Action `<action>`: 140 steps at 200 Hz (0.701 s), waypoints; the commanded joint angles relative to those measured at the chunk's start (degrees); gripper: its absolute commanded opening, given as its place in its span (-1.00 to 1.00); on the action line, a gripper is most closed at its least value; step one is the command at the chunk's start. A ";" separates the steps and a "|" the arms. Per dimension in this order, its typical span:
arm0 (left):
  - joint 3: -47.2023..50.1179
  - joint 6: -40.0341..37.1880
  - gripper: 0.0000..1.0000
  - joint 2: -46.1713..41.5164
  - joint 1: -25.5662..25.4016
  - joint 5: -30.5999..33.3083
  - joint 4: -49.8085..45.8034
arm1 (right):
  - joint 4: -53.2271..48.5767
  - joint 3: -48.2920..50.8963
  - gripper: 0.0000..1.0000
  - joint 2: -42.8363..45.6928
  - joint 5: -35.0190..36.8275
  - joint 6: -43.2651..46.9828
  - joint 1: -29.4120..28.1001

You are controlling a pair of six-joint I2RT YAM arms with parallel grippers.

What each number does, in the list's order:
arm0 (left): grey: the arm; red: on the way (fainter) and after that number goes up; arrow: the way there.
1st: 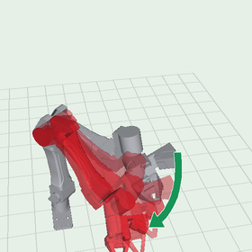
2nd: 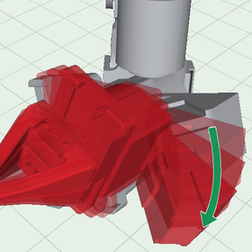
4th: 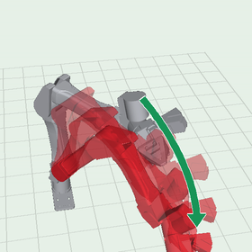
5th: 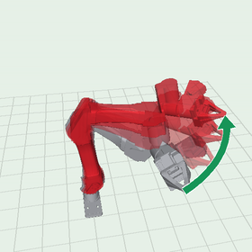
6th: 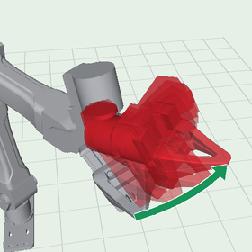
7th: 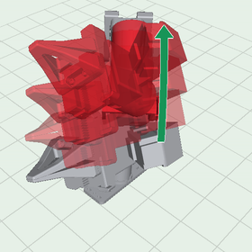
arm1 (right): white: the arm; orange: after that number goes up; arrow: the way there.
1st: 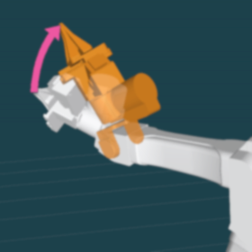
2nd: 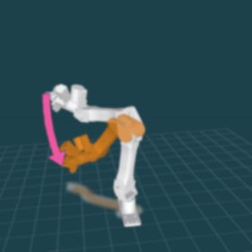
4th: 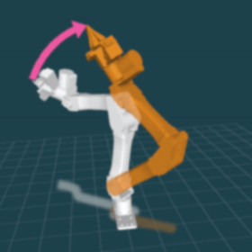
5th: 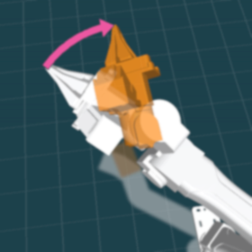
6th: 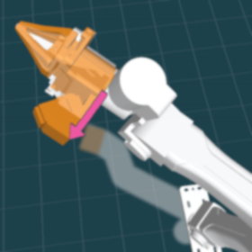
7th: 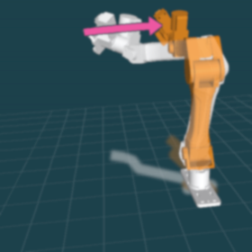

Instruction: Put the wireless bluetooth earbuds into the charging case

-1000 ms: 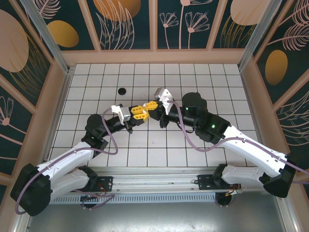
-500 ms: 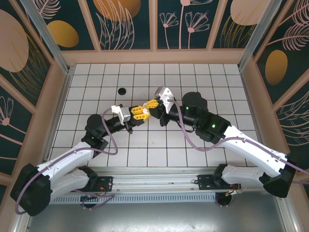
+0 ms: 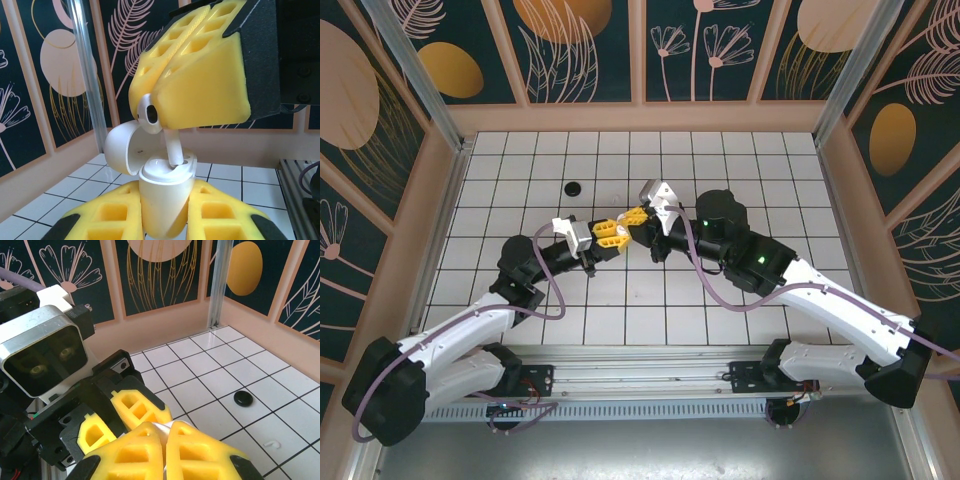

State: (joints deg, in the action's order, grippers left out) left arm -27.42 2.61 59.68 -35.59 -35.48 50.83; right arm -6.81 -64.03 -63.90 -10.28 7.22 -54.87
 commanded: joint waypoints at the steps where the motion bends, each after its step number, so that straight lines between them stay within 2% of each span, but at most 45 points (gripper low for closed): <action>1: -1.14 1.82 -1.00 0.42 -0.24 -0.26 5.73 | 0.37 0.93 -0.86 1.13 -0.23 -1.76 -0.50; 67: -0.72 1.64 -1.00 -0.61 -0.25 0.52 6.21 | -5.82 0.23 -0.91 1.66 1.67 -1.86 -0.61; 140: 0.65 -2.35 -1.00 -0.61 -0.20 0.76 7.27 | 2.20 0.93 -0.88 5.45 3.68 -4.09 -0.57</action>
State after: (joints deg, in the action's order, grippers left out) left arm -27.40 2.96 60.14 -36.01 -35.48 53.87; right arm -7.46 -63.20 -60.88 -8.54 4.43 -55.24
